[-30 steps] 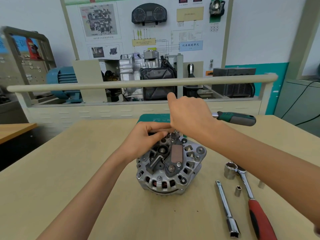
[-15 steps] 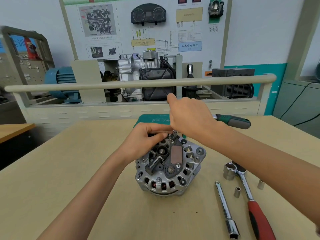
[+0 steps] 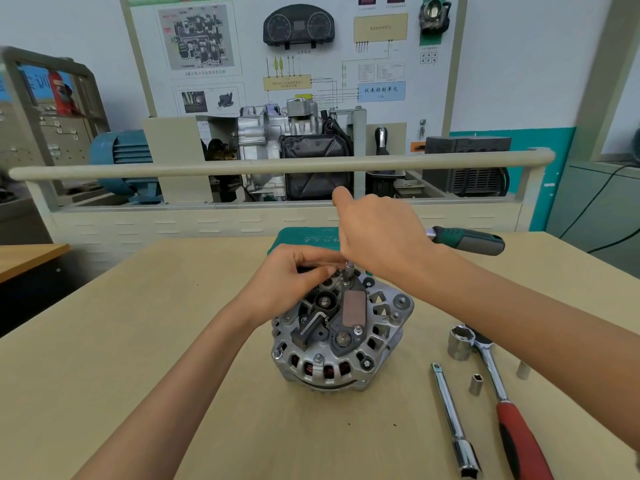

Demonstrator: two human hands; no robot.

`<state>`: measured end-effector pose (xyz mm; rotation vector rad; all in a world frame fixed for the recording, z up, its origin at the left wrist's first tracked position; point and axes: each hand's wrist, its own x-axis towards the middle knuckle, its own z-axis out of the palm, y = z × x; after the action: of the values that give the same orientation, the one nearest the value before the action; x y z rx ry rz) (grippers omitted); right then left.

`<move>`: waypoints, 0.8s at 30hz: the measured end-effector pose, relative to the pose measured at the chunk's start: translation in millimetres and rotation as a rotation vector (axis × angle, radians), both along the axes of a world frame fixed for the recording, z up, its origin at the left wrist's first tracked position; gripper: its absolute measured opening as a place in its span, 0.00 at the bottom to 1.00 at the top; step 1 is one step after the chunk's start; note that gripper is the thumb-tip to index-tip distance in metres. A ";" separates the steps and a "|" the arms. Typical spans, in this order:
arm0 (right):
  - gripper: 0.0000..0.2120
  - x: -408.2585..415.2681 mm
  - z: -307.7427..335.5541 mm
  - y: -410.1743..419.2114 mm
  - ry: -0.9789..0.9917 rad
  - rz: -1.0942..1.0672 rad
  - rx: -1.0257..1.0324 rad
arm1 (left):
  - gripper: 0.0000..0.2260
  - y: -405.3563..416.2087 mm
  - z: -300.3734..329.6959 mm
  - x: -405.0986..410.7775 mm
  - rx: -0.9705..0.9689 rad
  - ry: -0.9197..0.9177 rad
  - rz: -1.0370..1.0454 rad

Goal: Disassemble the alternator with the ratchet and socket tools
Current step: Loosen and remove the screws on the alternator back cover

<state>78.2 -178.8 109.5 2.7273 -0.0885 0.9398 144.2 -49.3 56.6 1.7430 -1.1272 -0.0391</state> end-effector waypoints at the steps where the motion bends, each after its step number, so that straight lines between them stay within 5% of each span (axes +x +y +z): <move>1: 0.12 -0.3 0.1 0.5 -0.003 -0.003 -0.028 | 0.14 -0.5 0.0 0.1 0.000 0.000 -0.001; 8: 0.15 0.8 9.7 3.8 0.149 0.150 -0.301 | 0.10 -4.3 1.2 -1.5 0.001 -0.017 -0.049; 24: 0.12 -9.1 18.8 -8.0 0.267 0.361 -0.454 | 0.10 -12.5 7.6 -9.4 0.024 -0.022 -0.080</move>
<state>69.1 -186.8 128.3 2.4415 0.6073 0.5723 134.8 -61.8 64.2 1.7225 -1.2167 -0.0831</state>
